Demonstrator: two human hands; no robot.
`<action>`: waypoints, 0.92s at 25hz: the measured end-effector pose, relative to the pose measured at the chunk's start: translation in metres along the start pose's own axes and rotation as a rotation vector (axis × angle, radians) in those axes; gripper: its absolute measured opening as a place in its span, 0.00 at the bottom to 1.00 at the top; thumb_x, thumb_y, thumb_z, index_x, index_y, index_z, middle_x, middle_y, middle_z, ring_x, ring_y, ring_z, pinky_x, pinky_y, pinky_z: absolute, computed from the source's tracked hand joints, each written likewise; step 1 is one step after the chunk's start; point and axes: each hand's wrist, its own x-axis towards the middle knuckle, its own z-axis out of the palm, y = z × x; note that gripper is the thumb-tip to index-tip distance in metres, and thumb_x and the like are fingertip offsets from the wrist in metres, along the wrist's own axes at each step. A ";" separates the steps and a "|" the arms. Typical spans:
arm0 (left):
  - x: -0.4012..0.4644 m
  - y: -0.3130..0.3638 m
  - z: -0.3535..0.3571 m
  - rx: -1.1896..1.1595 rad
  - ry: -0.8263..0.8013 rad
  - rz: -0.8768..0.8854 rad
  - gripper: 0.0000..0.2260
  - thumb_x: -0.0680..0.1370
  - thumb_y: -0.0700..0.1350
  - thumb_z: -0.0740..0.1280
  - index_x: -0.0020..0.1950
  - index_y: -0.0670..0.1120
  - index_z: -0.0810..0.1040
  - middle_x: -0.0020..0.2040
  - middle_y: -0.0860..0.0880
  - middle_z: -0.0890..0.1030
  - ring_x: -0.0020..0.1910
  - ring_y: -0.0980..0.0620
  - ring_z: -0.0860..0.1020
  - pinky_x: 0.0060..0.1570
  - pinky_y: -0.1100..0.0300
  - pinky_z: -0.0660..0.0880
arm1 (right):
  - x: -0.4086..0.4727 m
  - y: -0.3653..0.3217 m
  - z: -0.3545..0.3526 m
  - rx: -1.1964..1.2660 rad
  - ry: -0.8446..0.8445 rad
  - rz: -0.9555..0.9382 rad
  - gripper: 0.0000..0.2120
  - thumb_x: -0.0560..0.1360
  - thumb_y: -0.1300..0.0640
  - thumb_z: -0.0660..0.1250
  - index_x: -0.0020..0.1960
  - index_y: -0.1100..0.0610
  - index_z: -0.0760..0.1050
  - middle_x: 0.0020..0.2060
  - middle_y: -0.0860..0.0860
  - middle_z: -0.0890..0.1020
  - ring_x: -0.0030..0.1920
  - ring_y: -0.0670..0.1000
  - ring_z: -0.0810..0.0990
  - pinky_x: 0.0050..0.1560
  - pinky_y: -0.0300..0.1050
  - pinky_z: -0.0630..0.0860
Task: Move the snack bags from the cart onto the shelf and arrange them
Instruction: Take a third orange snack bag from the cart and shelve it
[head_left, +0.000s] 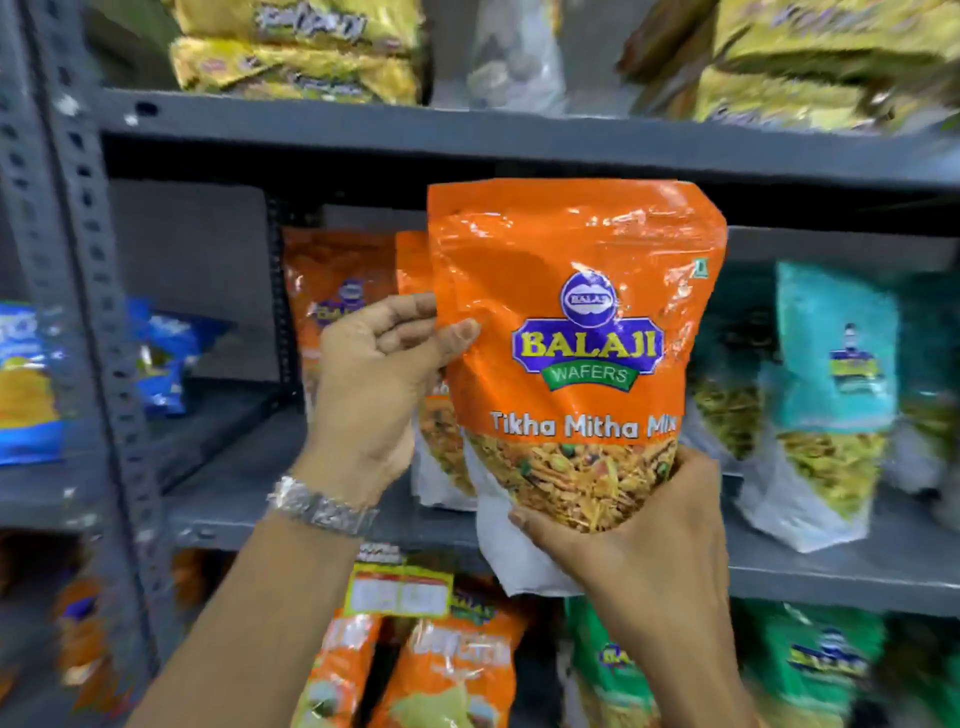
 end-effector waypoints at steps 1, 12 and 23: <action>0.007 -0.007 0.018 0.012 -0.012 -0.029 0.09 0.69 0.37 0.78 0.46 0.47 0.84 0.39 0.50 0.89 0.38 0.56 0.87 0.36 0.63 0.81 | 0.006 0.005 -0.007 -0.007 0.042 -0.024 0.51 0.45 0.28 0.81 0.59 0.47 0.64 0.54 0.49 0.78 0.54 0.55 0.82 0.49 0.55 0.83; 0.047 -0.072 0.107 0.393 0.090 -0.081 0.10 0.80 0.36 0.70 0.59 0.43 0.85 0.49 0.46 0.88 0.41 0.53 0.85 0.46 0.54 0.86 | 0.079 0.081 -0.002 -0.111 0.221 0.040 0.51 0.49 0.36 0.85 0.59 0.57 0.64 0.55 0.57 0.73 0.57 0.64 0.78 0.51 0.52 0.75; 0.027 -0.072 0.077 0.549 0.003 0.026 0.13 0.78 0.36 0.71 0.61 0.45 0.86 0.56 0.49 0.88 0.53 0.59 0.86 0.57 0.58 0.83 | 0.087 0.083 0.020 -0.106 0.189 0.065 0.57 0.52 0.44 0.88 0.69 0.66 0.65 0.63 0.65 0.72 0.66 0.70 0.73 0.65 0.65 0.74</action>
